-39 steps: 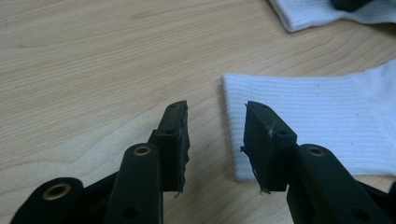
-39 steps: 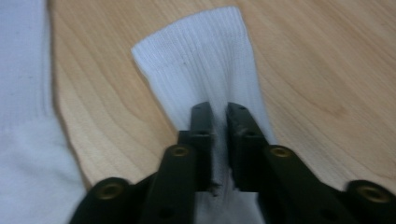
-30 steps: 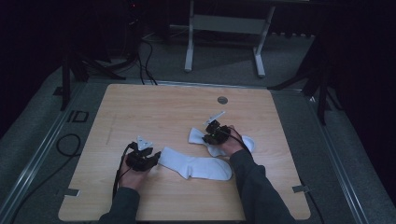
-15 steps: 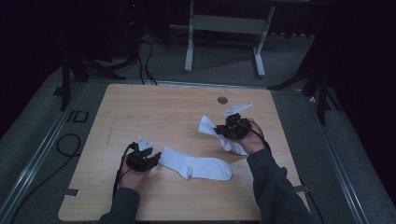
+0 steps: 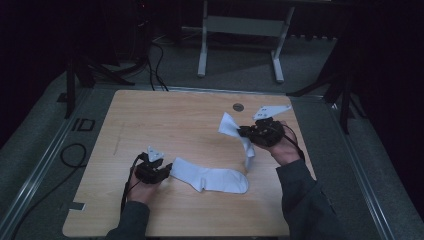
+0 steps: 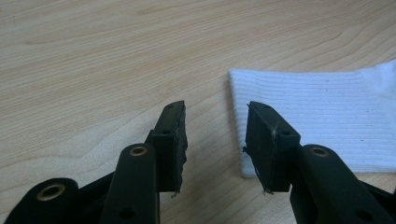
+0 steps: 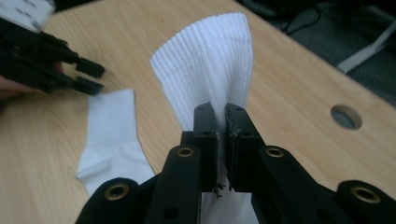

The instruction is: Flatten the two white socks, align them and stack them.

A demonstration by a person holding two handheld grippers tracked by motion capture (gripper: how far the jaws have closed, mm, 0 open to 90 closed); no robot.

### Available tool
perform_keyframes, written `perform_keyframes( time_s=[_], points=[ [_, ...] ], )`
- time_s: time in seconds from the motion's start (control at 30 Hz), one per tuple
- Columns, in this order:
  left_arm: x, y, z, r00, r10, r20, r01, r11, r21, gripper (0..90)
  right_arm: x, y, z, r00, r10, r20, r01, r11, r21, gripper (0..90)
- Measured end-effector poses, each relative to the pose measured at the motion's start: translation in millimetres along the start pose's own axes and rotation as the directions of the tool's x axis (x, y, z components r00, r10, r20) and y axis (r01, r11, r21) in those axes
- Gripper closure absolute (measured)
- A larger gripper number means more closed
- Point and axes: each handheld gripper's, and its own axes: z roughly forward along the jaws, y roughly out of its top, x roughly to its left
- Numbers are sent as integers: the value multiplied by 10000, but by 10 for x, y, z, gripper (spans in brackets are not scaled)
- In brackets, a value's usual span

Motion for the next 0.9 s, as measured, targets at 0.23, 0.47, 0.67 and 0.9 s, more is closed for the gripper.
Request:
perform_keyframes(
  time_s=[0.23, 0.47, 0.67, 0.9],
  points=[
    [3, 0, -3, 10000, -4, -10, 4, 10000, 14, 576, 152, 65, -257, 9993, -329, -193, 317, 9976, -611, 839],
    [0, 0, -1, 10000, 13, -11, -13, 10000, 25, 576, 332, -37, -391, 9971, -519, -555, 475, 9958, -779, 837],
    [-1, -2, 1, 10000, 8, -38, -8, 10000, 23, 575, 443, -130, -442, 9954, -650, -697, 596, 9952, -773, 836],
    [-7, -2, 6, 10000, 21, -39, -21, 10000, 24, 575, 496, -162, -453, 9943, -710, -796, 649, 9950, -761, 836]
  ],
)
